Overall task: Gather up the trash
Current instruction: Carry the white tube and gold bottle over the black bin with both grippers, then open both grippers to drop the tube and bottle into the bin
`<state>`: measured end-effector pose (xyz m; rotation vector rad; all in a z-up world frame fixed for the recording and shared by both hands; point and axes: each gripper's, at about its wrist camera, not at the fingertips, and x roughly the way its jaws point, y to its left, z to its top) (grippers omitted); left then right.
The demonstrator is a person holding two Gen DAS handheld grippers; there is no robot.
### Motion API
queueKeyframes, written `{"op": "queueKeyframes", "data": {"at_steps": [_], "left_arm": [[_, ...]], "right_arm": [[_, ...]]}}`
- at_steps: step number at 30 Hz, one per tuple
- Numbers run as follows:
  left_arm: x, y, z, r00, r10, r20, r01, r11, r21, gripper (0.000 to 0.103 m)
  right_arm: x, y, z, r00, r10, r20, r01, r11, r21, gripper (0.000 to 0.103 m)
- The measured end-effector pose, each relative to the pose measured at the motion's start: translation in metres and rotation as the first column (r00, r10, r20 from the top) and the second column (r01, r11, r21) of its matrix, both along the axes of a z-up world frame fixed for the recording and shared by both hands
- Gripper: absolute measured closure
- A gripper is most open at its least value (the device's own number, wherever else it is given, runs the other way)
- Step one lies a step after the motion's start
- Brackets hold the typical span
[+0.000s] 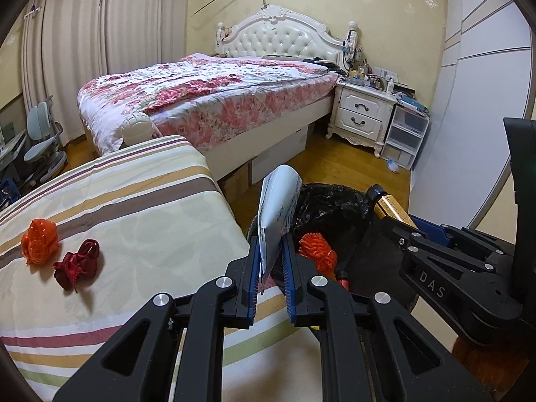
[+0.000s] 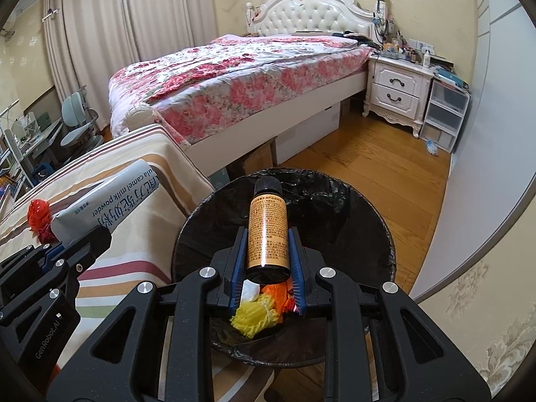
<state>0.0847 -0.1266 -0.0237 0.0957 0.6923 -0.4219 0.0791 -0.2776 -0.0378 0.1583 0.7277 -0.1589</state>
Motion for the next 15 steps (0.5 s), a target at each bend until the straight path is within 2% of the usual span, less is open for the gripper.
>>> {"op": "queueKeyframes", "data": {"at_steps": [12,14,15], "left_arm": [[0.011,-0.021,-0.01,0.999,-0.029,-0.016,0.03,0.999,0.033,0.089],[0.012,-0.022,-0.01,0.999,-0.035,-0.023,0.035,0.999,0.032,0.085],[0.012,-0.022,-0.01,0.999,-0.036,-0.024,0.036,0.999,0.033,0.075]], "right_arm": [[0.009,-0.018,-0.014,0.999,-0.035,-0.022,0.036,0.999,0.032,0.08],[0.01,-0.019,-0.016,0.999,-0.04,-0.024,0.041,0.999,0.035,0.077],[0.01,-0.02,-0.017,0.999,-0.045,-0.027,0.046,0.998,0.036,0.076]]}}
